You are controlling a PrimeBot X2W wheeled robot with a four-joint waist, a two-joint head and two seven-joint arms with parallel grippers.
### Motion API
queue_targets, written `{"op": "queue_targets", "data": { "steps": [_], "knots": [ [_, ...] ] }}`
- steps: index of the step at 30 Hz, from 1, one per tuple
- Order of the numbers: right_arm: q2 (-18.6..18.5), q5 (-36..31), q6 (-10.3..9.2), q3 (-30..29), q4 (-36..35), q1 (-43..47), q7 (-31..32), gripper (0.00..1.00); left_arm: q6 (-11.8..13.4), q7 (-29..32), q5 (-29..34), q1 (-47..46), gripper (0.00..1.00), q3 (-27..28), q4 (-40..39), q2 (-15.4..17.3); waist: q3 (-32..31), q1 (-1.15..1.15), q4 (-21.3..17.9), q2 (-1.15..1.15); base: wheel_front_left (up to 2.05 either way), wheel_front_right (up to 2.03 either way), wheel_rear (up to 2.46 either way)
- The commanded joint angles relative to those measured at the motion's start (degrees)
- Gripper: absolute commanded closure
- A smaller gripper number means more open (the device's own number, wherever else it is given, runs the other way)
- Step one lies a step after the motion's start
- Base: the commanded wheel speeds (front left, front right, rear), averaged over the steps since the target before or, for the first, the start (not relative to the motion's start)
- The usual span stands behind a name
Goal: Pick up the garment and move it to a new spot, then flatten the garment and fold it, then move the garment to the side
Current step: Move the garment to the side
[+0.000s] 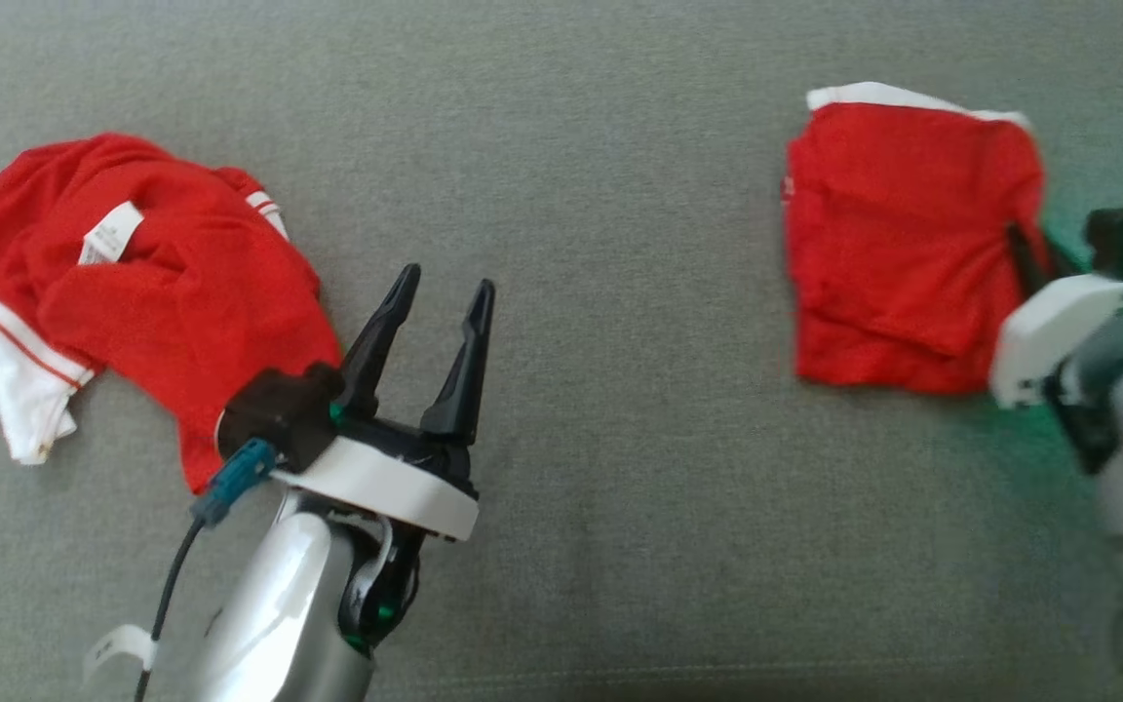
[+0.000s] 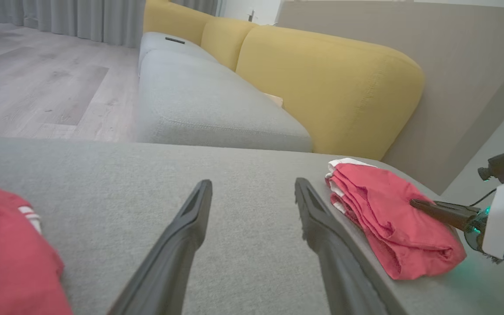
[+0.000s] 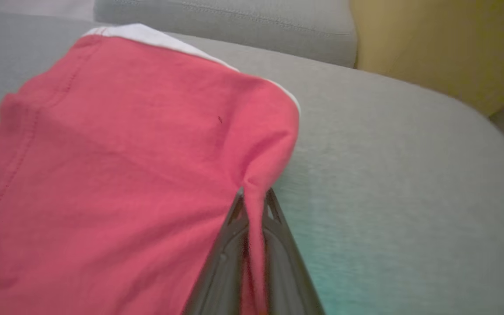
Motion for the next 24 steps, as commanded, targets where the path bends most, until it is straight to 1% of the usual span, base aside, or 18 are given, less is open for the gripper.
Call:
{"op": "queue_targets", "data": {
  "steps": [1, 5, 6, 10, 14, 18, 20, 24],
  "knots": [
    [-3.69, 0.51, -0.05, 2.99, -2.64, -2.25, -0.5, 1.0, 0.07, -0.35, -0.44, -2.3, 0.0, 1.17, -2.2, 0.42, -0.18, 0.0, -0.38, 0.0, 0.0, 0.0, 0.0],
    [-12.81, 2.48, -0.05, 9.72, -4.58, -2.79, -0.06, 1.0, 0.32, -0.35, -0.77, -2.78, 0.0, 0.67, -2.65, 0.42, 0.5, 0.0, -0.45, 0.0, 0.0, 0.0, 0.0],
    [-12.81, 2.48, -0.05, 9.72, -4.58, -2.79, -0.06, 1.0, 0.32, -0.35, -0.77, -2.78, 0.0, 0.67, -2.65, 0.42, 0.5, 0.0, -0.45, 0.0, 0.0, 0.0, 0.0],
    [-22.22, 3.9, -0.05, 12.95, -3.67, -3.83, 0.24, 1.0, 0.23, -0.35, -1.05, -3.42, 0.0, 0.17, -3.0, 0.42, 1.87, 0.0, 0.39, 0.0, 0.0, 0.0, 0.0],
    [-28.46, 4.52, -0.05, 13.51, -1.41, -5.69, -0.39, 1.0, 0.12, -0.35, -1.11, -3.99, 0.0, 0.23, -3.04, 0.42, 3.5, 0.0, 1.76, 0.0, 0.0, 0.0, 0.0],
    [-31.61, 4.7, -0.05, 12.23, 1.96, -7.93, -1.12, 1.0, 0.02, -0.35, -1.14, -4.54, 0.0, 0.61, -3.2, 0.42, 4.82, 0.0, 3.17, 0.0, 0.0, 0.0, 0.0],
    [-32.35, 3.93, -0.05, 11.37, 3.72, -9.03, -1.28, 1.0, -0.01, -0.35, -1.18, -4.7, 0.0, 0.86, -3.33, 0.42, 5.3, 0.0, 3.71, 0.0, 0.0, 0.0, 0.0],
    [-32.43, 2.18, -0.05, 9.69, 6.94, -10.51, -1.55, 1.0, -0.06, -0.35, -1.18, -4.81, 0.0, 1.21, -3.4, 0.42, 5.79, 0.0, 4.34, 0.0, 0.0, 0.0, 0.0]
  ]
}}
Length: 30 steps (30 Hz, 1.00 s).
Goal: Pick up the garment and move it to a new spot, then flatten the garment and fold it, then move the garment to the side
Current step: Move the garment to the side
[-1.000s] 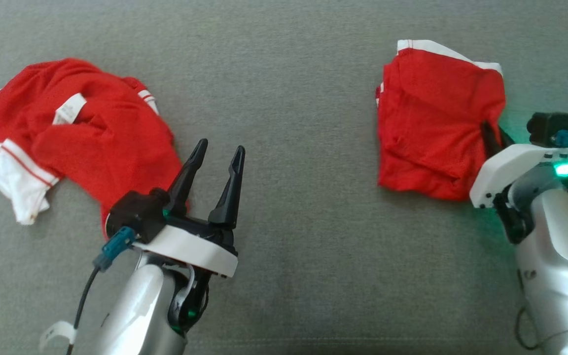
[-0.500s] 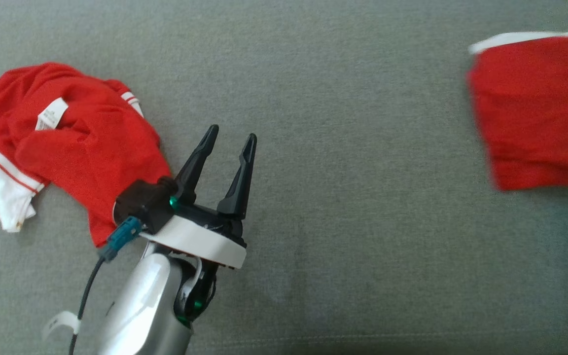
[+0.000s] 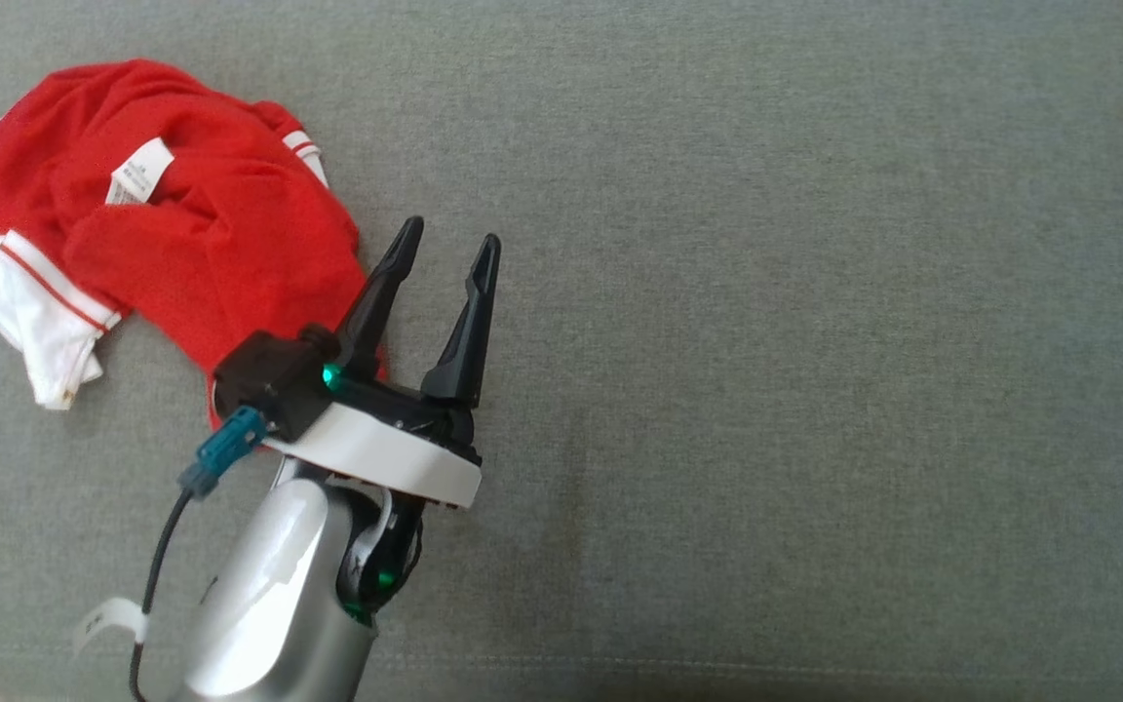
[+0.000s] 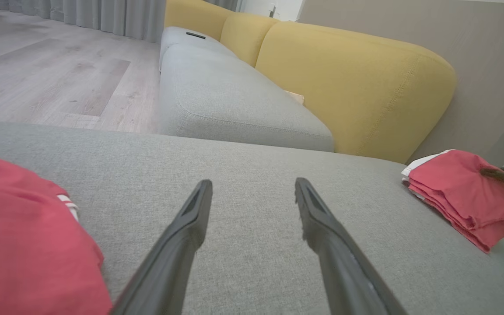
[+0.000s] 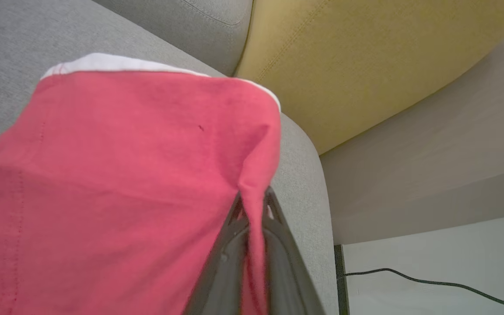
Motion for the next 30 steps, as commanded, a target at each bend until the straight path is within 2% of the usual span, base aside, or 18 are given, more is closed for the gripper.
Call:
{"op": "queue_targets", "data": {
  "steps": [1, 5, 6, 7, 15, 20, 25, 26, 30],
  "knots": [
    [-2.6, -0.74, -0.05, -0.58, 0.01, -0.2, -0.78, 1.0, -0.06, -0.35, -0.11, -1.46, 0.0, 2.0, -2.12, 0.44, 0.29, 0.0, 0.28, 0.0, 0.0, 0.0, 0.0],
    [-1.47, -2.0, -0.05, -2.48, 2.48, -1.03, -0.95, 1.0, -0.14, -0.35, -0.04, -1.38, 0.0, 2.36, -2.1, 0.44, 0.28, 0.0, 0.27, 0.0, 0.0, 0.0, 0.0],
    [-1.0, -2.35, -0.05, -3.06, 2.93, -1.23, -1.06, 0.35, -0.13, -0.35, 0.01, -1.3, 0.0, 2.48, -2.04, 0.44, 0.14, 0.0, 0.14, 0.0, 0.0, 0.0, 0.0],
    [-0.43, -2.63, -0.05, -3.74, 3.37, -1.42, -1.07, 0.0, -0.13, -0.35, 0.06, -1.23, 0.0, 2.58, -1.94, 0.44, -0.04, 0.0, -0.01, 0.0, 0.0, 0.0, 0.0],
    [4.55, -5.72, -0.05, -7.76, 3.41, -2.24, -2.28, 0.0, -0.29, -0.35, 0.37, -0.56, 0.0, 3.79, -1.21, 0.44, -4.21, 0.0, -1.81, 0.0, 0.0, 0.0, 0.0],
    [11.92, -4.15, -0.05, -11.05, -0.43, -0.37, -6.69, 0.0, -0.17, -0.35, 0.61, 1.21, 0.0, 5.95, -1.42, 0.44, -9.08, 0.0, -3.1, 0.0, 0.0, 0.0, 0.0],
    [20.3, -0.16, -0.05, -12.18, -7.32, 4.11, -11.85, 0.0, 0.06, -0.35, 0.61, 3.84, 0.0, 8.74, -2.17, 0.44, -13.57, 0.0, -3.97, 0.0, 0.0, 0.0, 0.0],
    [20.3, -0.16, -0.05, -12.18, -7.32, 4.11, -11.85, 0.0, 0.06, -0.35, 0.61, 3.84, 0.0, 8.74, -2.17, 0.44, -13.57, 0.0, -3.97, 0.0, 0.0, 0.0, 0.0],
    [28.13, 2.29, -0.05, -12.05, -15.23, 10.2, -14.14, 0.0, 0.17, -0.35, 0.55, 6.56, 0.0, 10.95, -2.59, 0.44, -16.8, 0.0, -4.65, 0.0, 0.0, 0.0, 0.0]
  ]
}}
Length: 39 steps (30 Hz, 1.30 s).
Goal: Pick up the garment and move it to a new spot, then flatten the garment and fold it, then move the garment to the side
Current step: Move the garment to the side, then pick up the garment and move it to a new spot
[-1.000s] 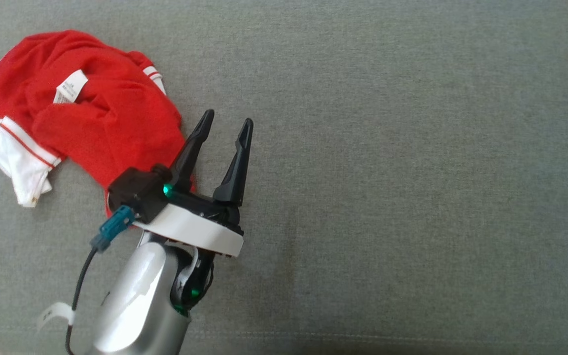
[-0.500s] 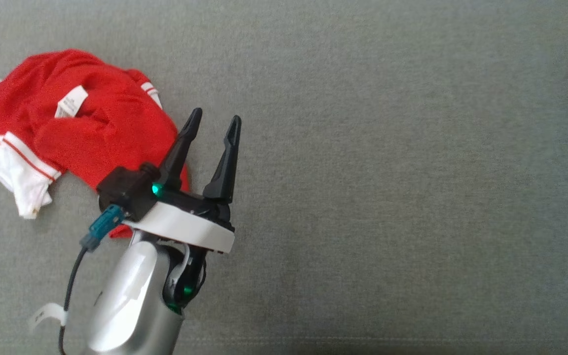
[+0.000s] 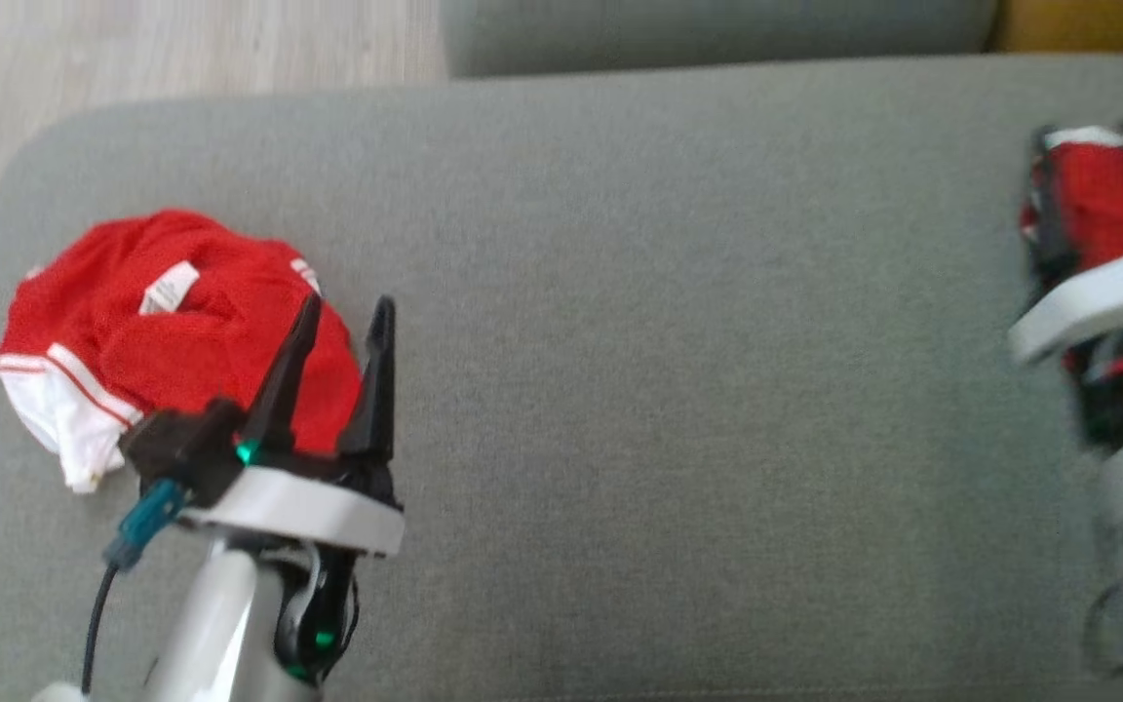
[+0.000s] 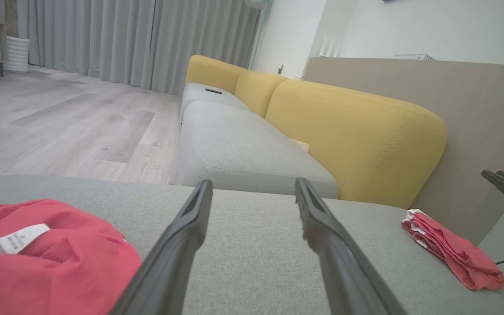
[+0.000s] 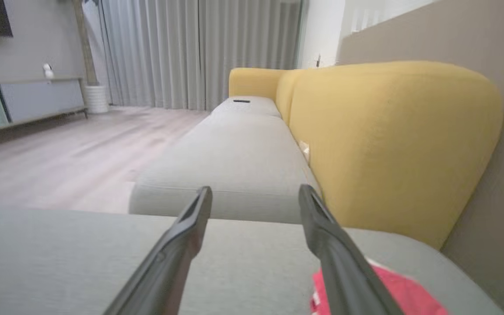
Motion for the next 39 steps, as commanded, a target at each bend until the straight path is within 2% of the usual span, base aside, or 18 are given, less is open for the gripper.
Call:
{"op": "queue_targets", "data": {
  "steps": [1, 8, 14, 22, 39],
  "knots": [
    [0.53, 0.89, -0.05, 0.75, -3.13, 0.91, -0.83, 0.0, 0.14, -0.35, 0.26, -0.76, 0.0, 2.27, -2.28, 0.45, -2.19, 0.01, -0.78, 0.0, 0.0, 0.0, 0.0],
    [9.09, 2.34, -0.05, 1.1, -14.68, 12.99, -2.27, 0.0, 0.03, -0.35, 0.58, 3.59, 0.0, 4.5, -2.39, 0.45, -5.74, 0.01, -1.27, 0.0, 0.0, 0.0, 0.0],
    [12.29, 0.99, -0.05, 0.76, -19.63, 21.57, -3.36, 0.0, -0.1, -0.35, 0.69, 6.15, 0.0, 5.11, -2.52, 0.45, -6.63, 0.01, -1.06, 0.0, 0.0, 0.0, 0.0],
    [13.67, -0.5, -0.05, -0.1, -21.92, 26.76, -4.43, 0.0, -0.06, -0.35, 0.51, 8.41, 0.0, 3.87, -3.11, 0.45, -7.26, 0.01, -0.83, 0.0, 0.0, 0.0, 0.0],
    [13.89, 0.5, -0.05, 0.29, -21.94, 27.72, -4.76, 0.0, -0.1, -0.35, 0.2, 8.85, 0.0, 3.35, -4.29, 0.45, -7.26, 0.01, -1.24, 0.0, 0.0, 0.0, 0.0]
  ]
}}
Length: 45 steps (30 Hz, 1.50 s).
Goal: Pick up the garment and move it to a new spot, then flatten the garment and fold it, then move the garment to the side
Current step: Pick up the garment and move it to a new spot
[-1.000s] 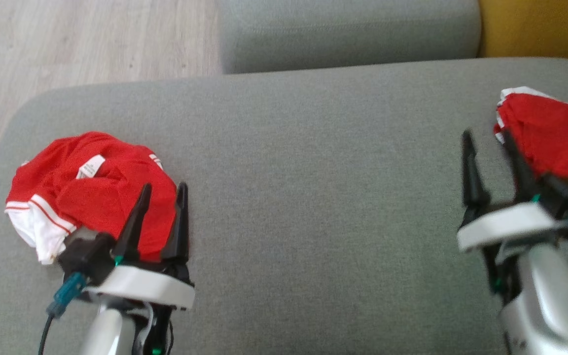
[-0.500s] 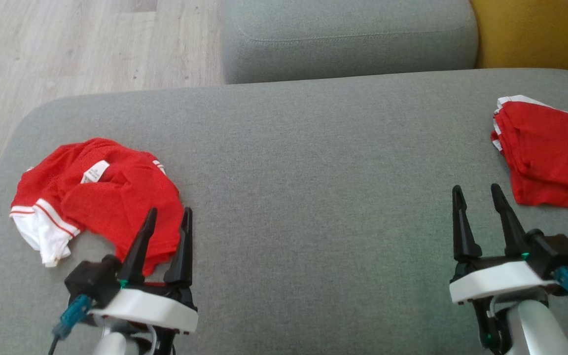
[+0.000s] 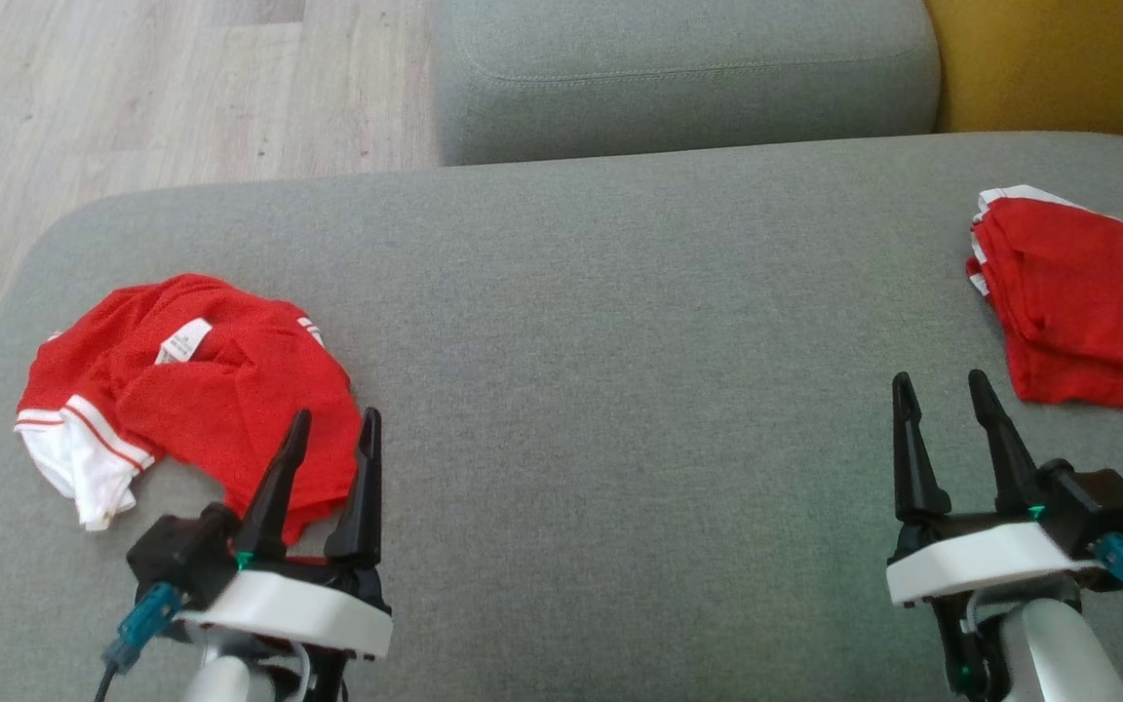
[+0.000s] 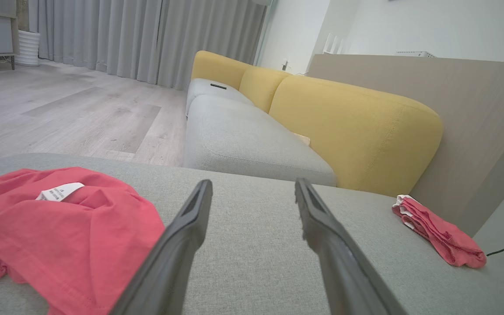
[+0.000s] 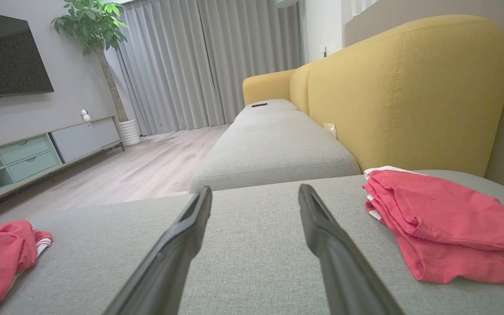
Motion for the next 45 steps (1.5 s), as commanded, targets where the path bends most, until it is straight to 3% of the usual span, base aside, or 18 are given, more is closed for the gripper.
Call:
{"op": "queue_targets", "data": {
  "steps": [1, 13, 35, 45],
  "knots": [
    [-0.05, 0.16, -0.05, 1.47, -1.85, -1.39, -0.75, 0.0, -0.08, -0.35, -0.03, -2.05, 0.0, 1.46, -2.21, 0.38, -0.02, 0.0, 0.05, 0.0, 0.0, 0.0, 0.0],
    [-0.04, 0.7, -0.05, 1.78, -1.4, -0.78, -0.78, 0.0, 0.0, -0.35, 0.04, -2.61, 0.0, 1.04, -1.21, 0.38, -0.09, 0.0, 2.02, 0.0, 0.0, 0.0, 0.0],
    [-0.04, 4.61, -0.05, 10.03, 0.87, -0.44, -0.78, 0.0, -0.05, -0.35, 3.08, -1.98, 0.0, 6.08, 0.54, 0.38, -1.43, 0.0, 16.17, 0.0, 0.0, 0.0, 0.0],
    [-0.04, 4.54, -0.05, 10.57, 0.84, -0.82, -0.79, 0.0, -0.63, -0.35, 4.08, -2.64, 0.0, 8.72, 1.7, 0.38, 0.12, 0.0, 16.5, 0.0, 0.0, 0.0, 0.0]
  ]
}}
